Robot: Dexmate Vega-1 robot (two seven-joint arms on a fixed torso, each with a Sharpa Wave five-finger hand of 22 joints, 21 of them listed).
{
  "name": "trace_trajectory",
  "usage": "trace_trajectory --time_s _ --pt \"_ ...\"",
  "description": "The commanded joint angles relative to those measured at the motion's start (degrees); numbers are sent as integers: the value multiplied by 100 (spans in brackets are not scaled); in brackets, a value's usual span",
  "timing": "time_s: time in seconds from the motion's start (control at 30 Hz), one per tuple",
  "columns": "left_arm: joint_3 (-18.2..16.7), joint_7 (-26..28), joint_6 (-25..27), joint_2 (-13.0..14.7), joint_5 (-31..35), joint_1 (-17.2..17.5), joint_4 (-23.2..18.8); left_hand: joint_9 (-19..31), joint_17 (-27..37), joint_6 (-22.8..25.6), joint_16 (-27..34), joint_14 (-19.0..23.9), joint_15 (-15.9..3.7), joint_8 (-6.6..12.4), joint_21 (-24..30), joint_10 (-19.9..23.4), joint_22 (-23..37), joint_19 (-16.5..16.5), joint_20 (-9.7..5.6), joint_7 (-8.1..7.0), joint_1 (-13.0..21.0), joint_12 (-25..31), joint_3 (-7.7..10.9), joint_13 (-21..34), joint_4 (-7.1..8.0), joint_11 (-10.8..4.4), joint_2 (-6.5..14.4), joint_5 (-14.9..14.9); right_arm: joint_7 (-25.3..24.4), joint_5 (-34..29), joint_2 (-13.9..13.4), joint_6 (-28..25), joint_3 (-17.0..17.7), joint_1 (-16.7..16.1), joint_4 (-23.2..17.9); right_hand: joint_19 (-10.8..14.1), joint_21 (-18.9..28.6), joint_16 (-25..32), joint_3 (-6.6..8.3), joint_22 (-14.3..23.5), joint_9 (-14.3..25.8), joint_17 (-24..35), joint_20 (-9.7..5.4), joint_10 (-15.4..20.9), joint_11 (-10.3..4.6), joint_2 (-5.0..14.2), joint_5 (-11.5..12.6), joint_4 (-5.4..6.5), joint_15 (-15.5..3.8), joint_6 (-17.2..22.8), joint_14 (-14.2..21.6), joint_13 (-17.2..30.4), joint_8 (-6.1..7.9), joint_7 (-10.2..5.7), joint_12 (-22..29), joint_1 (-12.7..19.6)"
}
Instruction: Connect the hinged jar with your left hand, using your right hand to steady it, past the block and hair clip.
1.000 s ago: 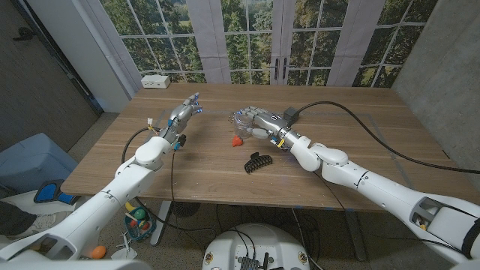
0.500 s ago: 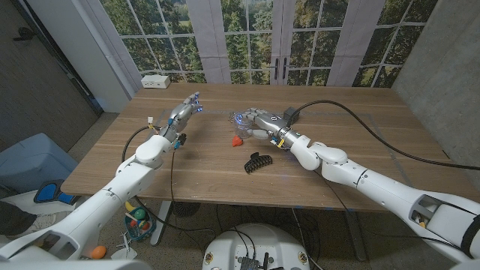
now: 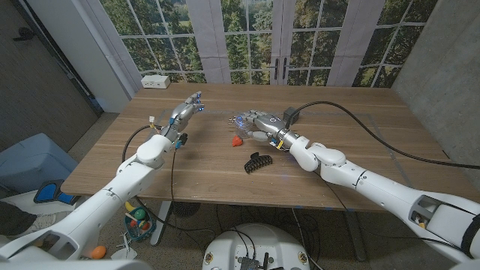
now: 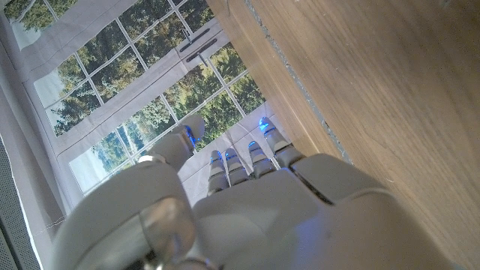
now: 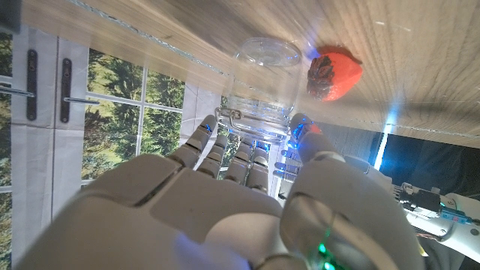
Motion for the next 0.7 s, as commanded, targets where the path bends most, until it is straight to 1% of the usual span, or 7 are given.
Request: trace_trajectory --time_s 0.03,0.13,0.23,0.27,0.5,0.6,0.7 --pt "88 654 624 334 791 236 -650 25 -1 -9 -11 -56 -285 3 -149 -150 29 -20 179 51 -151 -34 -305 40 22 116 -282 -135 161 -64 -2 -147 -106 23 21 55 -6 18 -26 24 20 4 -196 39 -10 60 39 -2 -575 51 37 21 2 -2 2 44" --pt "157 1003 1071 545 1303 347 -969 33 6 333 12 11 -157 109 -269 -61 40 -58 405 -7 -249 16 -489 44 44 25 -406 -245 184 -59 -20 -159 -112 12 -3 60 -18 20 -37 25 21 -5 -203 25 -14 63 38 2 -583 42 36 22 -15 -18 -15 49" --pt "190 1096 1137 603 1503 389 -1032 35 12 625 39 115 -157 147 -366 151 51 -79 444 40 -396 79 -667 46 83 -65 -523 -357 206 -36 -22 -148 -116 15 3 62 -26 21 -44 25 21 -11 -208 14 -20 65 38 4 -589 40 34 22 -23 -19 -26 51" --pt "256 1226 1273 680 1782 413 -1132 36 16 670 38 124 -155 143 -413 179 54 -146 486 28 -459 81 -725 46 102 -77 -561 -392 199 -57 -11 -161 -127 22 19 62 -30 22 -48 25 21 -13 -211 -6 -25 66 38 6 -592 37 34 23 -28 -20 -37 51" --pt "470 1411 1681 854 2550 422 -1379 37 31 715 15 63 -112 83 -612 211 67 -435 515 23 -775 57 -972 48 195 -109 -687 -514 210 -46 48 -158 -165 75 120 78 -44 28 -65 26 22 -24 -196 1 -11 69 38 12 -581 38 36 24 -44 -4 -49 56" --pt "654 1415 1881 916 2971 370 -1463 36 33 709 -18 -92 -100 46 -788 212 75 -720 540 -2 -990 36 -1119 49 237 -143 -739 -553 211 -44 59 -164 -179 91 144 84 -50 29 -71 26 22 -29 -194 0 -7 70 38 13 -577 41 35 24 -50 3 -55 59" --pt "818 1400 2045 948 3346 302 -1531 33 29 682 -46 -275 -56 22 -940 193 81 -965 577 7 -1104 17 -1188 50 243 -171 -732 -558 222 -40 63 -173 -192 100 159 84 -59 30 -77 26 22 -34 -202 -6 -8 72 38 15 -584 32 33 25 -61 7 -63 62"
